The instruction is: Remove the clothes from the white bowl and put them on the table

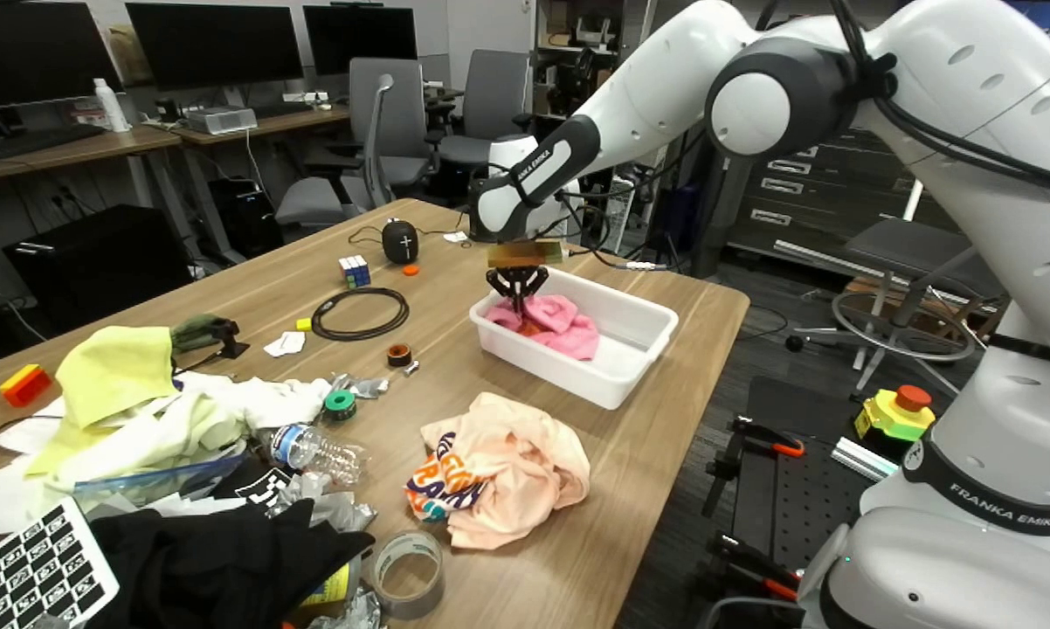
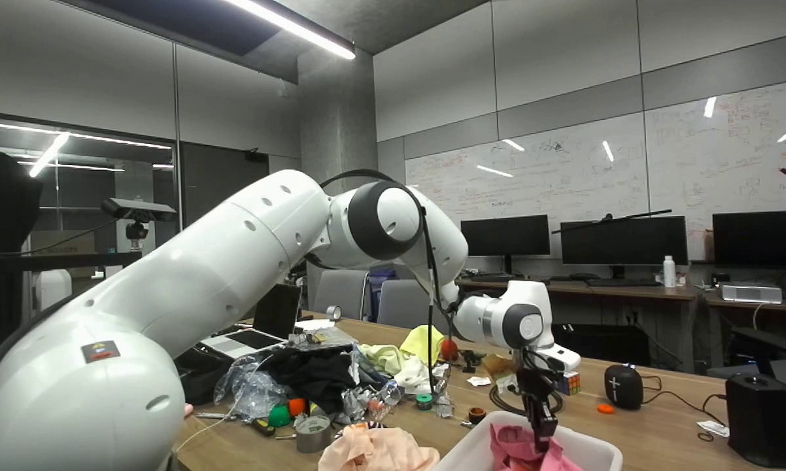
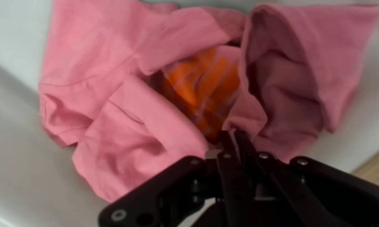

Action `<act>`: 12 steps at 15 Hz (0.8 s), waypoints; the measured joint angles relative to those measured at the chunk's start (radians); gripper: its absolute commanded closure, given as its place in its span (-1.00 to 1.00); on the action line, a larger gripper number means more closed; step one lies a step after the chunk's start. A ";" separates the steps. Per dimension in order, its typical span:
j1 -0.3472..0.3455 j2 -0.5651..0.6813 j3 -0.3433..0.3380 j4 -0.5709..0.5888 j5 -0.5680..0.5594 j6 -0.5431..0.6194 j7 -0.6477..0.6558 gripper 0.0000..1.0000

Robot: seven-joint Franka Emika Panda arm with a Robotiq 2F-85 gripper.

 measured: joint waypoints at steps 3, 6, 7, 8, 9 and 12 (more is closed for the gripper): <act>0.021 -0.124 0.000 -0.119 0.000 0.103 0.000 0.84; 0.057 -0.269 -0.003 -0.254 0.000 0.189 0.001 0.86; 0.072 -0.318 -0.004 -0.299 0.000 0.211 0.003 0.86; 0.090 -0.367 -0.008 -0.342 -0.003 0.231 0.009 0.86; 0.110 -0.415 -0.012 -0.380 -0.009 0.245 0.017 0.87; 0.170 -0.547 -0.024 -0.476 -0.060 0.267 0.069 0.86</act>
